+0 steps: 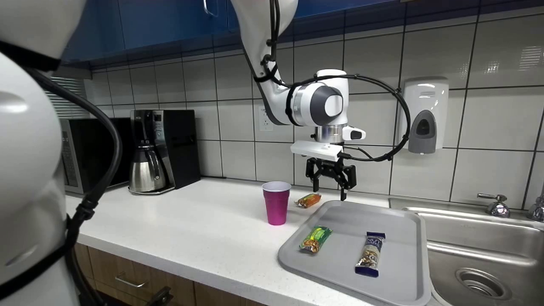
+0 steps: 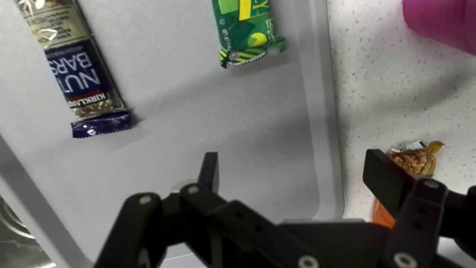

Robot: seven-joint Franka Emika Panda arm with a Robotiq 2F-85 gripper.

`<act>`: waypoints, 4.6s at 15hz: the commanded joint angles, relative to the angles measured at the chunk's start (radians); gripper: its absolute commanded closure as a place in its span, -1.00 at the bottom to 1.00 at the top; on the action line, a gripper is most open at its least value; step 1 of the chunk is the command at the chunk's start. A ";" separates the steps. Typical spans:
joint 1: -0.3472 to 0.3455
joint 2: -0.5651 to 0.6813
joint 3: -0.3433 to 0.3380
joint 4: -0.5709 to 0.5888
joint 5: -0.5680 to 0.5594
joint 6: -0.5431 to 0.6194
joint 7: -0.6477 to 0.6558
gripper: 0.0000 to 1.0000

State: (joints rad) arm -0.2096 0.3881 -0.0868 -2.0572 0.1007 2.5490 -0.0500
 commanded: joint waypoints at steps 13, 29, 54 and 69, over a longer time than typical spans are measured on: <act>0.007 -0.106 -0.018 -0.136 -0.037 -0.107 -0.095 -1.00; 0.050 -0.149 -0.051 -0.220 -0.147 -0.110 -0.001 -1.00; 0.066 -0.007 -0.081 -0.166 -0.177 -0.117 0.095 -1.00; 0.063 0.043 -0.084 -0.111 -0.170 -0.115 0.087 0.71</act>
State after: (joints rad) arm -0.1506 0.4313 -0.1669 -2.1887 -0.0667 2.4594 0.0234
